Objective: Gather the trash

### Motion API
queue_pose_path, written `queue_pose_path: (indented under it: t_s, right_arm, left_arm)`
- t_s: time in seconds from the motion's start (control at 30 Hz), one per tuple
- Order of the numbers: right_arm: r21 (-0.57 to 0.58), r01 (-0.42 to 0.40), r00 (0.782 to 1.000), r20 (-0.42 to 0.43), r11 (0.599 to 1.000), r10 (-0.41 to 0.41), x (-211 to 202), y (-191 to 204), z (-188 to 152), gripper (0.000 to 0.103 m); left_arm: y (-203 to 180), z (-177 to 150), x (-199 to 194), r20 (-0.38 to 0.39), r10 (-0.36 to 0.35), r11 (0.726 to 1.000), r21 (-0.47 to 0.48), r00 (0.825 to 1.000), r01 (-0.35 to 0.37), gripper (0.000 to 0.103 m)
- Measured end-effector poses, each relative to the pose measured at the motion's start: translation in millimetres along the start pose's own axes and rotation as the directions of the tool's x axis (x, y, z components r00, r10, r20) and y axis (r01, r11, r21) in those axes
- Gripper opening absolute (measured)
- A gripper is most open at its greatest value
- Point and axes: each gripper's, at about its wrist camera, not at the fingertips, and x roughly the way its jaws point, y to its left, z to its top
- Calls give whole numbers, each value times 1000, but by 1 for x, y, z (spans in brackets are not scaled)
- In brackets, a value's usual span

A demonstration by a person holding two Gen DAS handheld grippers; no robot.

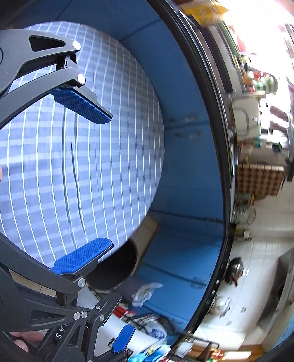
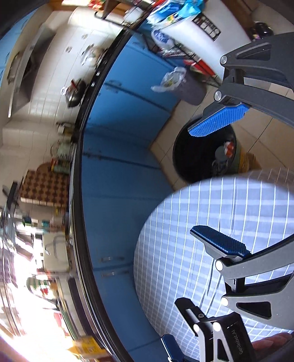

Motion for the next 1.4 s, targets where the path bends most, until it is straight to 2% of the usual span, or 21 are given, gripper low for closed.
queue_pose_path:
  t_s: [0.17,0.33,0.57,1.4]
  right_arm:
    - [39,28,1000,-9,999,-28,-2,-33,-9,79]
    - [71,40,999,-11,997,-40,-7,-57,-17,79]
    - [95,49,999,-18,994,-48,-11,-77,-27,79]
    - [149,42,999,-16,988,-40,-18,-103,-36,79]
  left_arm:
    - [-38,3,8,-17,-42,999,23,999,42,100]
    - [-67,-1,5,8,-21,997,71,1000,21,100]
    - [-92,-5,3,5,-43,994,101,999,43,100]
    - [-127,-10,-5,-17,-61,985,159,998,63,100]
